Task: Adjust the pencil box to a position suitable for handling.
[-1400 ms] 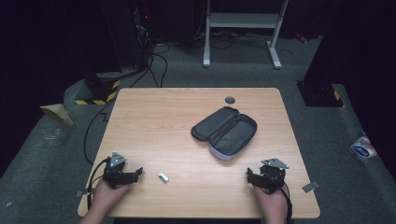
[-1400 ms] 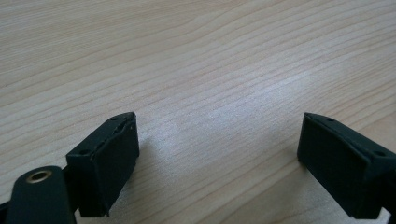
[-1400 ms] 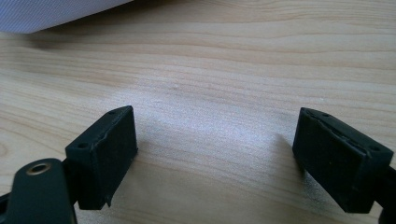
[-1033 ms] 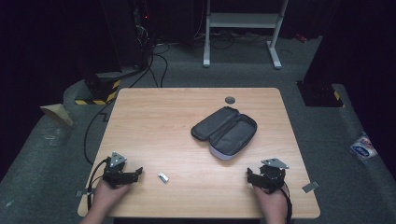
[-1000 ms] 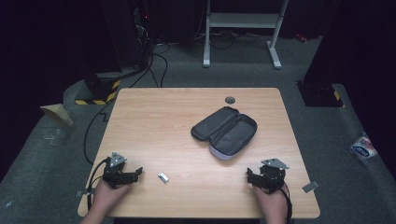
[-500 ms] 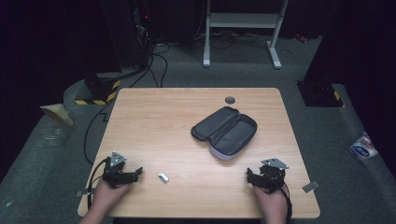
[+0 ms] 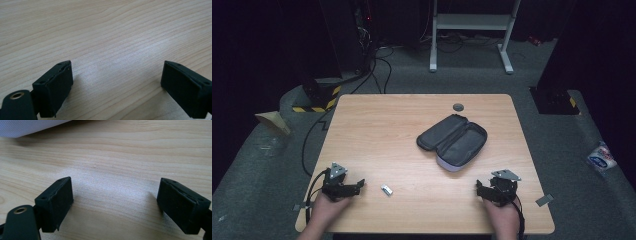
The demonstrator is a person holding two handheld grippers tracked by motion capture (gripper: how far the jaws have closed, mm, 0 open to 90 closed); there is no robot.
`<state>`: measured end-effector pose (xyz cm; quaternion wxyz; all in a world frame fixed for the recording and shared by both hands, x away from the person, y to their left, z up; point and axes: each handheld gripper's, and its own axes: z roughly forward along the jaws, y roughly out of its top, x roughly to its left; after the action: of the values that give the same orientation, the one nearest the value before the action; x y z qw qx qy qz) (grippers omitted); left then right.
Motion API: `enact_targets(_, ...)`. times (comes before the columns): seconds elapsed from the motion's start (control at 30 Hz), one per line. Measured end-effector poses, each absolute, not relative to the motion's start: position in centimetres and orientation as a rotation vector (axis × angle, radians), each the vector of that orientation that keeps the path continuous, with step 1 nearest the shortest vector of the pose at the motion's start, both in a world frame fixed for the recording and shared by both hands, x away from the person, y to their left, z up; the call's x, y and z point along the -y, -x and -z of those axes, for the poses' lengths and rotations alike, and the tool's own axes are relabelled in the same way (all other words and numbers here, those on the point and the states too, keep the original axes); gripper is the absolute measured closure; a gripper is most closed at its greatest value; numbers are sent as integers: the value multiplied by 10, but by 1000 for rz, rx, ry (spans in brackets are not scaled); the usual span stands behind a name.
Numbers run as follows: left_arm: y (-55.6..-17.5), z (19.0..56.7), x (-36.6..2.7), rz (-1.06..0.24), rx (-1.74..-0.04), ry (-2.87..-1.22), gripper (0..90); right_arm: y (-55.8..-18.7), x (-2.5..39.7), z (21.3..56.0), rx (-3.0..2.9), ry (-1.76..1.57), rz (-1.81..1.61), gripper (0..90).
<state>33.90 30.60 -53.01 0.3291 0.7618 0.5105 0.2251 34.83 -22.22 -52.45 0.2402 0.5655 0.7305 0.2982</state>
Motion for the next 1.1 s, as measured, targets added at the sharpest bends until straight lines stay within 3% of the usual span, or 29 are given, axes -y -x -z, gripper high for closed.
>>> enact_targets(1.1, -339, 530, -307, -584, -1327, -2002, 108, -340, 215, 502, -1975, -1461, -950, 196)
